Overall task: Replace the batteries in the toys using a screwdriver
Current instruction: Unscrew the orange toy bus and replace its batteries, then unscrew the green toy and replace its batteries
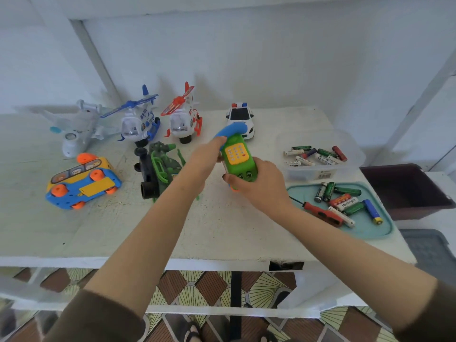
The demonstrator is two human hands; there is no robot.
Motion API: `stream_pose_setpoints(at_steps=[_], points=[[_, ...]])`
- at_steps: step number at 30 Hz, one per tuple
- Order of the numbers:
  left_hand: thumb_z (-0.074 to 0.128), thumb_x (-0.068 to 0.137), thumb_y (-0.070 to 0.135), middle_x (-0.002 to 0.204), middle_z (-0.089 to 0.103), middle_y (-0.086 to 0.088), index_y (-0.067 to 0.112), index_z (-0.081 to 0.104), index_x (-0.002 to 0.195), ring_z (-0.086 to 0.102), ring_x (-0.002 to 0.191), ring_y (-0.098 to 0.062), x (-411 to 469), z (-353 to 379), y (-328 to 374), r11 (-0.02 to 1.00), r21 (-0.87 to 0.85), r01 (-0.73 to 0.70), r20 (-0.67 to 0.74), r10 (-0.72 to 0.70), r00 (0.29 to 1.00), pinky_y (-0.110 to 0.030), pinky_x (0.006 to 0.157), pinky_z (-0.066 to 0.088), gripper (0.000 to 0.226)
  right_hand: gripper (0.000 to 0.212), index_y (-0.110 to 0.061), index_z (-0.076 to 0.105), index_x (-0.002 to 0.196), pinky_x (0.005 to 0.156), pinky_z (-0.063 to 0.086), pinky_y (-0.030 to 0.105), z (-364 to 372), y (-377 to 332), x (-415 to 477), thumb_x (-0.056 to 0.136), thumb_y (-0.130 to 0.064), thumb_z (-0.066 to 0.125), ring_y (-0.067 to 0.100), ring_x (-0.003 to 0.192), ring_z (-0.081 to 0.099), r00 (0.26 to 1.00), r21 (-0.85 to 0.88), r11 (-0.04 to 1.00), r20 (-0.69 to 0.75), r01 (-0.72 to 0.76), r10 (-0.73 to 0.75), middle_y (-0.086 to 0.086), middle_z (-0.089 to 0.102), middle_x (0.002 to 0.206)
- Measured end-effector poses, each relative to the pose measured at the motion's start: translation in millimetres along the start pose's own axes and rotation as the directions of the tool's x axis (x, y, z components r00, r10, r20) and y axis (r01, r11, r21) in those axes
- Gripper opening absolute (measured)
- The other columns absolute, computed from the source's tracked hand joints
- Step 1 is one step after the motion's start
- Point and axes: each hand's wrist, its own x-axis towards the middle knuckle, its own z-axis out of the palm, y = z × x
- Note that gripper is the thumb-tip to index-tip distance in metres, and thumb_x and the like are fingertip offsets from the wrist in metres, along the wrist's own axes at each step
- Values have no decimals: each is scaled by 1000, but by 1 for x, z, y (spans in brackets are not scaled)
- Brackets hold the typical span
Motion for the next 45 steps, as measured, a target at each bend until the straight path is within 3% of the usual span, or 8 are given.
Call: stream_pose_setpoints(at_steps=[6, 12, 21, 24, 34, 37, 41, 45], points=[[43, 101, 40, 118, 55, -8, 9, 47, 135, 49, 102, -19, 25, 10, -6, 987, 132, 95, -23, -92, 995, -29, 81, 32, 46, 46, -12, 65, 95, 59, 42, 20, 16, 7, -2, 75, -52, 74, 16, 77, 60, 991, 38, 990, 3, -133, 133, 5, 66, 86], [49, 99, 25, 81, 48, -2, 16, 48, 78, 48, 79, -18, 30, 15, -5, 985, 163, 60, -41, -54, 998, -30, 72, 39, 22, 51, -12, 50, 118, 82, 40, 34, 26, 9, 2, 81, -44, 65, 25, 102, 50, 992, -10, 992, 6, -123, 123, 9, 57, 107], [63, 90, 14, 89, 55, 1, 16, 57, 105, 56, 91, -19, 32, 15, -15, 991, 129, -24, -97, 37, 995, -44, 93, 51, 16, 43, -10, 50, 121, 78, 33, 30, 27, 11, 5, 87, -34, 61, 25, 104, 46, 996, -30, 995, 13, -93, 94, 11, 54, 112], [66, 88, 15, 123, 56, -5, 10, 53, 132, 56, 113, -22, 29, 10, -17, 970, 222, -95, -161, 133, 978, -40, 99, 49, 46, 42, -11, 50, 121, 77, 31, 29, 26, 11, 5, 87, -33, 61, 24, 103, 46, 996, -29, 995, 15, -92, 93, 11, 54, 112], [66, 78, 30, 125, 58, -15, 8, 59, 126, 45, 122, -33, -22, -21, -30, 746, 603, -282, -455, 612, 647, -30, 101, 28, 53, 68, -7, 26, 146, 94, 18, 16, 11, 0, -16, 89, -19, 61, 22, 128, 31, 997, -33, 998, -52, 55, -56, 9, 37, 139], [59, 76, 42, 130, 54, -19, 3, 50, 132, 43, 126, -36, -35, -35, -42, 833, 541, -120, -625, 493, 605, -39, 104, 28, 69, 65, -7, 30, 145, 105, 22, 26, 7, -4, -21, 89, -17, 60, 26, 130, 32, 989, -59, 992, -84, 115, -119, 12, 36, 142], [75, 70, 51, 136, 44, -20, 3, 38, 136, 40, 126, -40, -36, -55, -63, 929, 281, 240, -665, 8, 747, -53, 102, 38, 89, 58, -9, 45, 136, 93, 20, 15, 4, -3, -27, 81, -27, 50, 26, 119, 42, 968, -97, 975, -129, 202, -213, 10, 48, 134], [80, 75, 36, 107, 52, -8, 10, 40, 112, 55, 101, -29, -37, -56, -80, 990, 87, 108, -584, -37, 811, -39, 80, 47, 61, 48, -10, 54, 126, 86, 25, 15, 0, -4, -34, 80, -22, 53, 16, 103, 44, 941, -44, 968, -227, 247, -250, 7, 55, 120]])
